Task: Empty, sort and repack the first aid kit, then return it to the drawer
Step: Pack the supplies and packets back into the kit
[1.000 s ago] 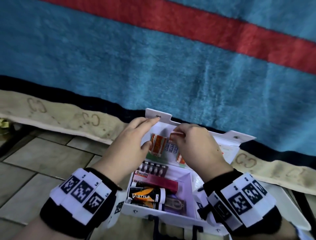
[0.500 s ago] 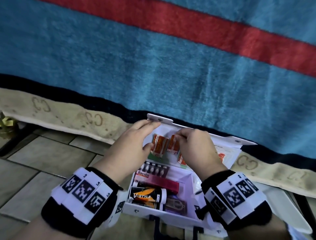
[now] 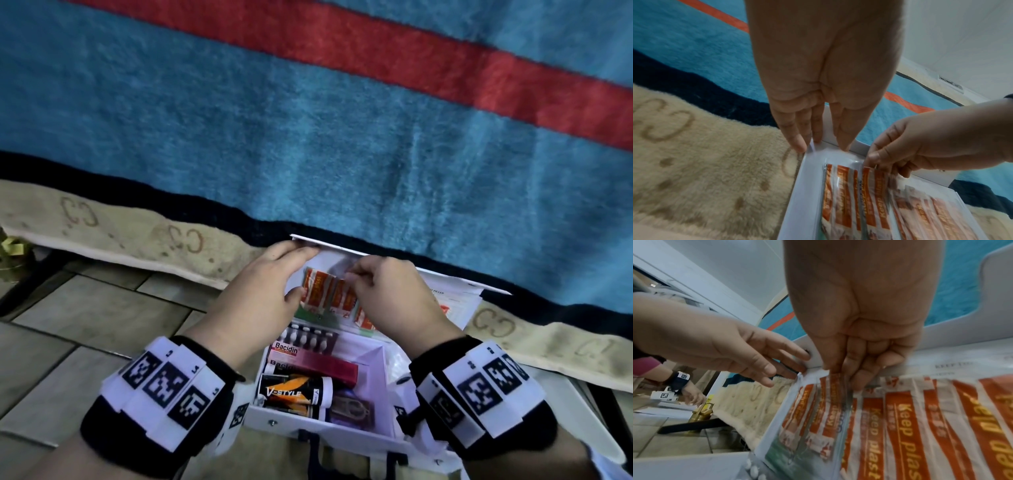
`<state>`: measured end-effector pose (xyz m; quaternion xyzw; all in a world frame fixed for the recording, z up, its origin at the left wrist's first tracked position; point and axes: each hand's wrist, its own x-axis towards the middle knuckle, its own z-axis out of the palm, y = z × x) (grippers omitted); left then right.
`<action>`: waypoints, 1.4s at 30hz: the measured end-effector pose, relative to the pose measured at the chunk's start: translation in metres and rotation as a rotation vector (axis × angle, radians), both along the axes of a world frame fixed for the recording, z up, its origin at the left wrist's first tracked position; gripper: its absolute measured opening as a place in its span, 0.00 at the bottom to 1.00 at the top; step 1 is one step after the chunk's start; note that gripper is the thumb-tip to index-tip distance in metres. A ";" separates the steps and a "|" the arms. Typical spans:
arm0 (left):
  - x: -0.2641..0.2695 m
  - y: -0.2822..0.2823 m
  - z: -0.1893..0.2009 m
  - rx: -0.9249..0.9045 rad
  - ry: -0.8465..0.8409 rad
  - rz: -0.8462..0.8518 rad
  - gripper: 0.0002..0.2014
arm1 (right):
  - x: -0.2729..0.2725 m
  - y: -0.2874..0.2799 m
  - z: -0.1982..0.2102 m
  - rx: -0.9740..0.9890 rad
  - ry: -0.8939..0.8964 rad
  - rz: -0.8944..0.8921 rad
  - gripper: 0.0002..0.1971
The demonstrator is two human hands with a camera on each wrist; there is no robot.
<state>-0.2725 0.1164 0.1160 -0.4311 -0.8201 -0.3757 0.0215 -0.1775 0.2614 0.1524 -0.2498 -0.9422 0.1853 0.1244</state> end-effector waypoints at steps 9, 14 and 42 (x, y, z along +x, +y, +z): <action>-0.001 0.001 -0.001 -0.003 -0.041 -0.006 0.26 | -0.004 -0.002 -0.007 0.217 -0.094 0.012 0.15; -0.001 0.000 -0.001 0.007 -0.042 -0.014 0.27 | -0.002 -0.006 -0.005 0.283 -0.100 0.007 0.15; 0.019 0.004 0.010 -0.031 0.092 -0.042 0.25 | 0.039 0.012 0.005 0.194 0.136 -0.058 0.05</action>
